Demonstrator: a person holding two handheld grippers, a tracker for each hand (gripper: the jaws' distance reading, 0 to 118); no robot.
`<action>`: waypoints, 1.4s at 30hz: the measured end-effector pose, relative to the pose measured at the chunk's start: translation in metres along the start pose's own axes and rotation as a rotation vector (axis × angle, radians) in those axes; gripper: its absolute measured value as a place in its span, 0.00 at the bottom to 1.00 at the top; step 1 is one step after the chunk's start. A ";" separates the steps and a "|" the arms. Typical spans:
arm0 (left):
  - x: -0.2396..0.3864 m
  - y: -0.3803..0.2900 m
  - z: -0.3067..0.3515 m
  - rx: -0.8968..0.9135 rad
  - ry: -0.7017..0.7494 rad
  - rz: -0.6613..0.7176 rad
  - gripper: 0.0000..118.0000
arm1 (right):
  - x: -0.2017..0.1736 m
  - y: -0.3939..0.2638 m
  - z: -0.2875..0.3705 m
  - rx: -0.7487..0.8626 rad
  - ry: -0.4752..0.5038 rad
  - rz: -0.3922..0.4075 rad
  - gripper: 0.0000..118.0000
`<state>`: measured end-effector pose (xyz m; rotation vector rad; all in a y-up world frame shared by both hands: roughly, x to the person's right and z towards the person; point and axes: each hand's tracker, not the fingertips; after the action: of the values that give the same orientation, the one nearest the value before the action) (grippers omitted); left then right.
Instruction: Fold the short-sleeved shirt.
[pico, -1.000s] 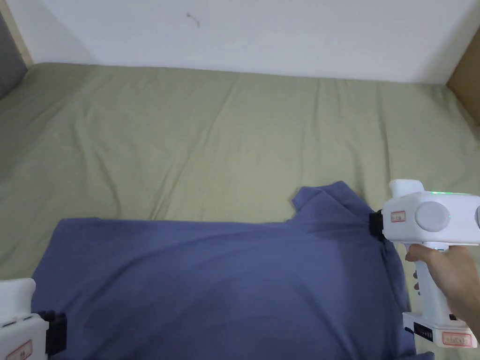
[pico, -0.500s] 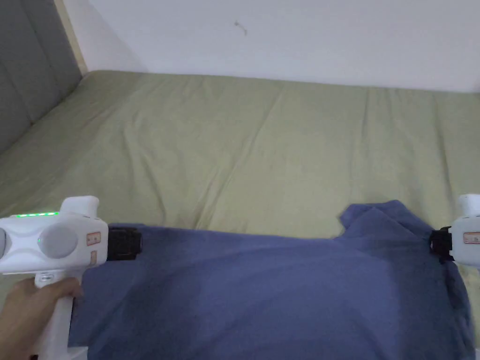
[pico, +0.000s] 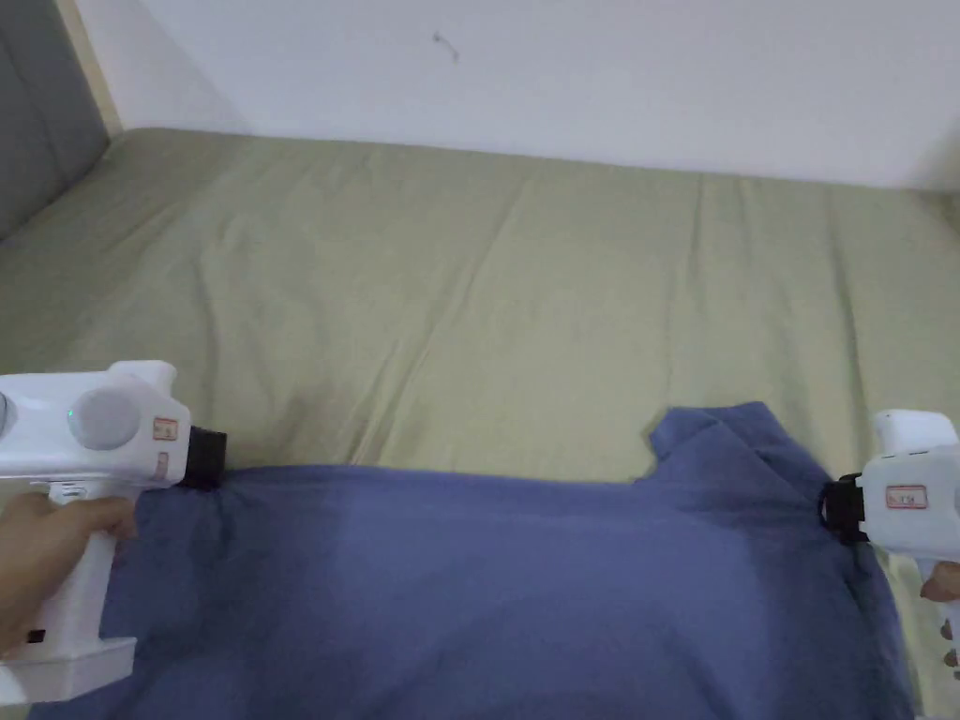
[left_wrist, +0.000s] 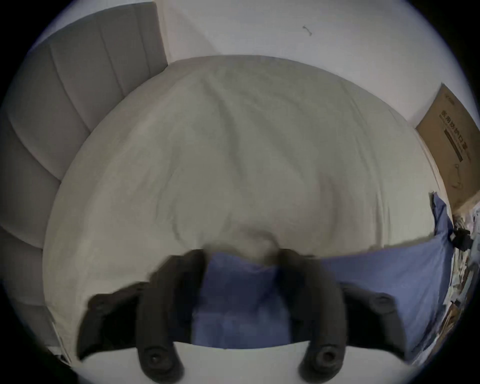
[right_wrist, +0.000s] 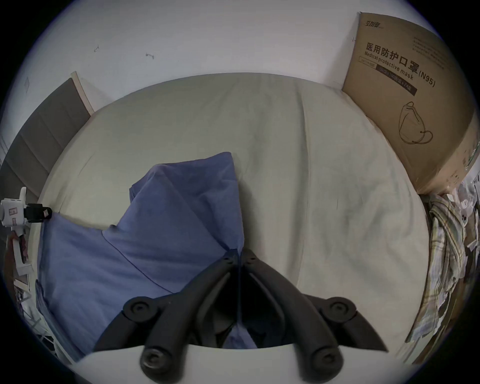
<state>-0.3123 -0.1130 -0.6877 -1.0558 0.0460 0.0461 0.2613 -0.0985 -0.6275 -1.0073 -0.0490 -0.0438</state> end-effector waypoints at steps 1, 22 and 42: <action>0.000 -0.001 0.010 -0.001 -0.010 -0.007 0.05 | 0.000 0.000 0.003 0.000 0.006 -0.007 0.02; -0.023 -0.139 0.225 0.172 -0.079 -0.116 0.02 | 0.003 -0.114 0.209 0.159 0.040 0.021 0.02; -0.040 -0.276 0.180 0.042 0.045 -0.129 0.50 | 0.021 -0.292 0.187 -0.037 0.036 -0.051 0.07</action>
<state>-0.3327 -0.0922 -0.3571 -1.0155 0.0195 -0.0948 0.2609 -0.0963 -0.2798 -1.0418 -0.0407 -0.1100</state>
